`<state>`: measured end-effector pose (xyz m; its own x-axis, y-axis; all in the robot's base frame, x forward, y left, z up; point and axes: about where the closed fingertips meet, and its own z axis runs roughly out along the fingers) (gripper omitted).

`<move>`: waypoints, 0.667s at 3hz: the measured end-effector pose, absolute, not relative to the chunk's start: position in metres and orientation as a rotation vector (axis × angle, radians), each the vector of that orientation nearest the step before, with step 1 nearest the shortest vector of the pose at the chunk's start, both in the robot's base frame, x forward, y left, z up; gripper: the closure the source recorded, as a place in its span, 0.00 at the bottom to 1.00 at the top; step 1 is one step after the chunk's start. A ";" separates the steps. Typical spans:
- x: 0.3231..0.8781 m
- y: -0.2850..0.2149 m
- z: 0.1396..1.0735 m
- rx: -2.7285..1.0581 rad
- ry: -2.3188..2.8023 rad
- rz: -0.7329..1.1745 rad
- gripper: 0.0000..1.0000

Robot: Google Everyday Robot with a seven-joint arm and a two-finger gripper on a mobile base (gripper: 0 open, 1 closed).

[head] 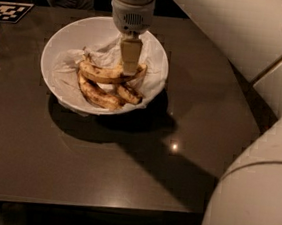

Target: Pick banana from white bowl

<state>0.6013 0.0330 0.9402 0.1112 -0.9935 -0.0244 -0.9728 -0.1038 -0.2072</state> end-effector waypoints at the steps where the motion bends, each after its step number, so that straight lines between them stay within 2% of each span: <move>1: 0.588 0.026 0.964 -2.173 1.973 -0.220 0.40; 2: 0.587 0.026 0.975 -2.171 1.957 -0.238 0.39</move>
Offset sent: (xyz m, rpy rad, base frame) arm -0.0316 -0.0238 0.0438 -0.0596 -0.0066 -0.0073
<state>0.5869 0.0256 0.9745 0.1061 -0.9942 -0.0197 -0.9605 -0.0973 -0.2608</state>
